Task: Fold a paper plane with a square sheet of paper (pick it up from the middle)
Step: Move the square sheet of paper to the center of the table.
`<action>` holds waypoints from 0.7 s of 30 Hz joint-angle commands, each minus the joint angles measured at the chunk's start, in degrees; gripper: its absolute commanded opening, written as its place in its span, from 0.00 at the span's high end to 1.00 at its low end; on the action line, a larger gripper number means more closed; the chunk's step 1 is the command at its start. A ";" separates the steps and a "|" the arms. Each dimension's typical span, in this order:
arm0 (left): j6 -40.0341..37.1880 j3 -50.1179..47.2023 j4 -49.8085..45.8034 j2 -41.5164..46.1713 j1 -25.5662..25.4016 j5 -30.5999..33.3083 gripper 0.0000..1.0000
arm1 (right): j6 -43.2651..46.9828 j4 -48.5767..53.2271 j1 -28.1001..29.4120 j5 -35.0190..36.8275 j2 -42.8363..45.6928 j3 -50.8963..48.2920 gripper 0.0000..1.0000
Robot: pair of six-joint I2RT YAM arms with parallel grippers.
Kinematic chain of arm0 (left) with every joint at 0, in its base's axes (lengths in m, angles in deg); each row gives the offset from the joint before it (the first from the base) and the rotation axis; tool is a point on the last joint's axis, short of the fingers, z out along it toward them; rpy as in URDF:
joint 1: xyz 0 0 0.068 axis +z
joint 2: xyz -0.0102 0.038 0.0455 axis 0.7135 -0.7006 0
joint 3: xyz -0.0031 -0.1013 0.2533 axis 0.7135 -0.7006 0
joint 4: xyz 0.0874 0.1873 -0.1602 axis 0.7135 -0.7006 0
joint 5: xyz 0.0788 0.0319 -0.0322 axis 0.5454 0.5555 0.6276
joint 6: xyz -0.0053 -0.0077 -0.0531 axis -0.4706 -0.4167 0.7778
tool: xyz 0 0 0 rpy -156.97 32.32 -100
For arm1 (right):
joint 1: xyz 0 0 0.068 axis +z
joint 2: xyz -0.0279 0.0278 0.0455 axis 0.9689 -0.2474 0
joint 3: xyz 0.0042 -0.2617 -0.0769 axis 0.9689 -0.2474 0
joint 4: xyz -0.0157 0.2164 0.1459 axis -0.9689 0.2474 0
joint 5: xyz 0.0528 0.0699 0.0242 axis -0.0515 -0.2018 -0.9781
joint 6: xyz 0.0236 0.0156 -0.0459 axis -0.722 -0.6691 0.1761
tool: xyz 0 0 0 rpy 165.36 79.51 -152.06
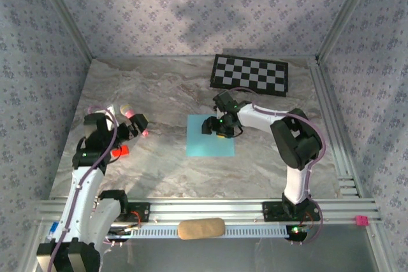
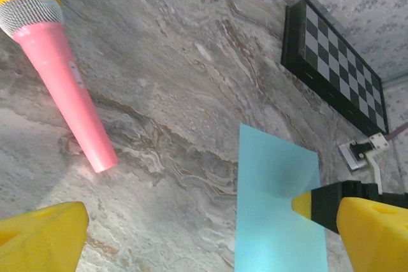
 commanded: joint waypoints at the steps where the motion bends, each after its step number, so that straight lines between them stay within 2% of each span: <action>1: -0.98 2.44 0.90 -1.13 -0.50 -4.64 0.00 | -2.42 1.39 -0.95 -1.24 3.38 -0.44 0.32; 5: 0.27 2.61 1.64 -2.97 -0.79 -5.47 0.00 | -1.33 1.67 -3.93 -0.88 6.38 -2.00 0.32; 10: 0.75 3.36 1.41 -6.77 -2.24 -6.08 0.01 | -0.69 0.89 -7.17 -4.54 5.67 -4.21 0.33; 17: 0.18 5.12 -0.21 -11.06 -5.34 -5.27 0.01 | -0.92 1.59 -6.31 -5.72 3.13 -4.13 0.35; 21: 0.29 5.17 0.78 -12.35 -6.25 -4.26 0.01 | -6.54 -1.21 -5.63 -4.09 1.90 -6.68 0.37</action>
